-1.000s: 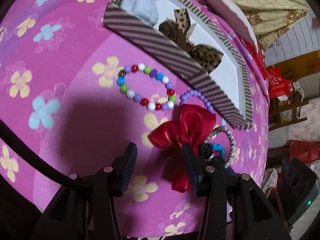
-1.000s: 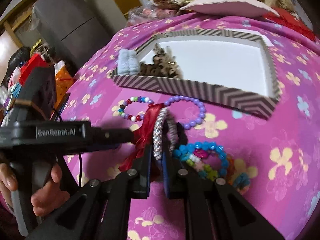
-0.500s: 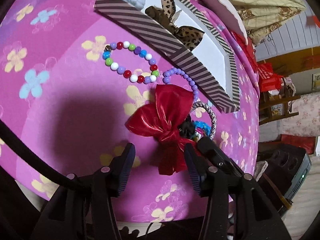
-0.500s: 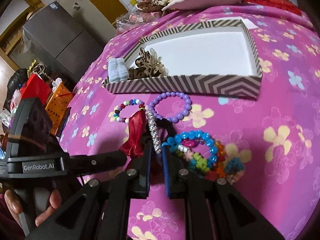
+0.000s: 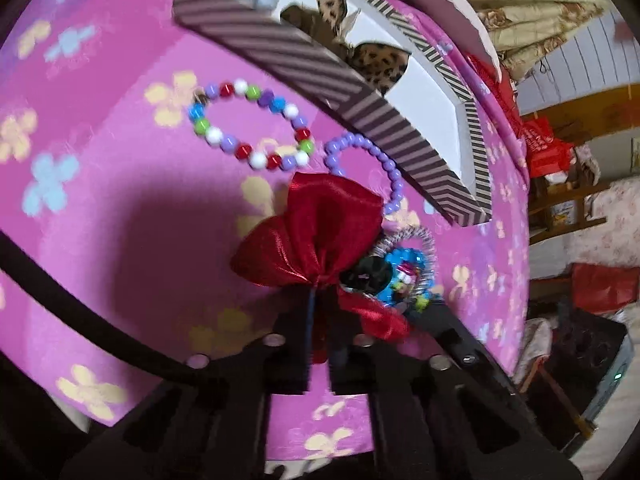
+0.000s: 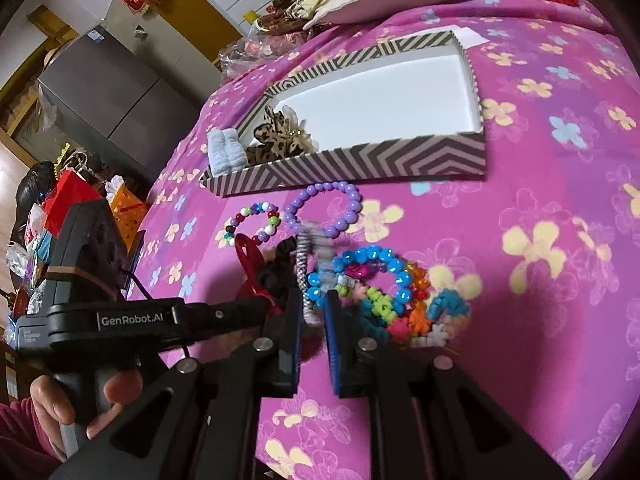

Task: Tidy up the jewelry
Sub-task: 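Grasp the red satin bow with the left tool while the right tool grasps the silver rhinestone bracelet, then lower the silver bracelet into the box with the right tool while the left tool places the red bow, then withdraw both tools from the striped box, then move the left tool to the black scrunchie while the right tool moves to the blue bead bracelet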

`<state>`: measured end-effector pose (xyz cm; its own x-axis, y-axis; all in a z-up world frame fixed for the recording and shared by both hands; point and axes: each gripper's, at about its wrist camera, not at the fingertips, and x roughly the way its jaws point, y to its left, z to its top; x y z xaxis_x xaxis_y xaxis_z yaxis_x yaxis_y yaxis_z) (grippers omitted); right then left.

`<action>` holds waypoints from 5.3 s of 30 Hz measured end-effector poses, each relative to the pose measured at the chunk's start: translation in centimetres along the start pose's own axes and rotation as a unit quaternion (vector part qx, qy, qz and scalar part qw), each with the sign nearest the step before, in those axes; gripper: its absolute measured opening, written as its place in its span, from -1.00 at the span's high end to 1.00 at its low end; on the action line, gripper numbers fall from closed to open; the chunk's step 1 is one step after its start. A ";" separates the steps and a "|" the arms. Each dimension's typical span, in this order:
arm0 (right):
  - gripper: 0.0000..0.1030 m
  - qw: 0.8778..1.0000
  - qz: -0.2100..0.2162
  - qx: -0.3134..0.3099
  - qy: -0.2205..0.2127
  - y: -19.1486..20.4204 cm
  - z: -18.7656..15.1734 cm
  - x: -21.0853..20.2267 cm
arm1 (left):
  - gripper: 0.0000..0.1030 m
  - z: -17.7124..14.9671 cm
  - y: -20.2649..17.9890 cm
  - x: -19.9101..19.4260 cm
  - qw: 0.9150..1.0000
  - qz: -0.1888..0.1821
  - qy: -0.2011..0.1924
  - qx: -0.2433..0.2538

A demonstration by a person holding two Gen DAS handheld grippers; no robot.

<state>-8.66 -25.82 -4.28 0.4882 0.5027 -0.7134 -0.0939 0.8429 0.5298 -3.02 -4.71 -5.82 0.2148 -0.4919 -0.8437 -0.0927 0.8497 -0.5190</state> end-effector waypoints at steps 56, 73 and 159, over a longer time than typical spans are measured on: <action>0.86 0.993 -0.083 -0.066 -0.059 3.1 12.7 1.6 | 0.64 14.3 -0.7 -8.5 0.988 0.062 -0.127 0.056; 0.86 0.994 -0.113 0.005 0.004 -1.7 18.6 11.2 | 0.64 24.3 -1.2 -0.7 0.982 0.147 -0.094 0.070; -0.40 0.975 -0.202 -0.027 -0.085 2.6 -1.0 -7.5 | 0.04 0.1 -1.4 -12.1 0.949 0.141 -0.218 0.176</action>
<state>-13.44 -27.18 1.97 0.6313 0.0921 -0.7701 0.0926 0.9769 0.1928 -5.40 0.05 5.17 0.6193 -0.1746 -0.7655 0.1072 0.9846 -0.1378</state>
